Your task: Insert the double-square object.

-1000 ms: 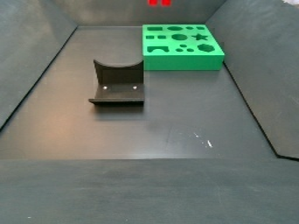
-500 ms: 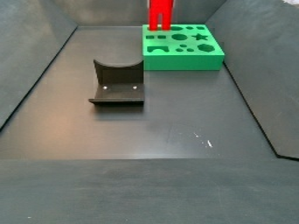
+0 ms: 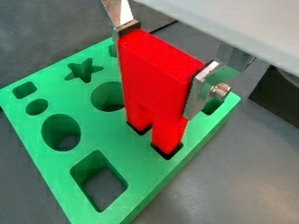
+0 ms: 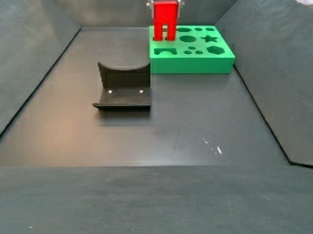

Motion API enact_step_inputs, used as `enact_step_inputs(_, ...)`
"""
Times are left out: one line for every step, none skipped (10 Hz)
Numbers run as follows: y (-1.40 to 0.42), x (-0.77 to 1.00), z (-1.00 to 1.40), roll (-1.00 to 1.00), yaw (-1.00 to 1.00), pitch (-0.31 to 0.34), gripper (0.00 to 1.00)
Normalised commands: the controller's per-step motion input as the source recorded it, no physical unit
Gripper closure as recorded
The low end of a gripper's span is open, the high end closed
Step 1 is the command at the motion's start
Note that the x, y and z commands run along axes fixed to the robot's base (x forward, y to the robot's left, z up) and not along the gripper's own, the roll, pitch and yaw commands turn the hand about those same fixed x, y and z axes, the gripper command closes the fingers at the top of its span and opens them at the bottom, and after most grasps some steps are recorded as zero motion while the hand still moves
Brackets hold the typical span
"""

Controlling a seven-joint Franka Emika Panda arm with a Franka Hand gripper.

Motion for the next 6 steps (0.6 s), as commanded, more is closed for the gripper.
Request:
enact_step_inputs(-0.09,0.29,-0.51,0.25,-0.06,0.197,1.0)
enact_step_inputs(-0.2,0.39,-0.53,0.15,-0.25,0.19,1.0)
enact_step_inputs(-0.18,0.32,-0.55,0.12,-0.27,0.17,1.0)
enact_step_inputs(-0.04,0.26,-0.63,0.17,-0.19,0.173,1.0)
enact_step_inputs(0.06,0.07,-0.61,0.22,-0.07,0.171,1.0)
enact_step_inputs(0.24,0.0,-0.46,0.17,-0.08,0.136,1.0)
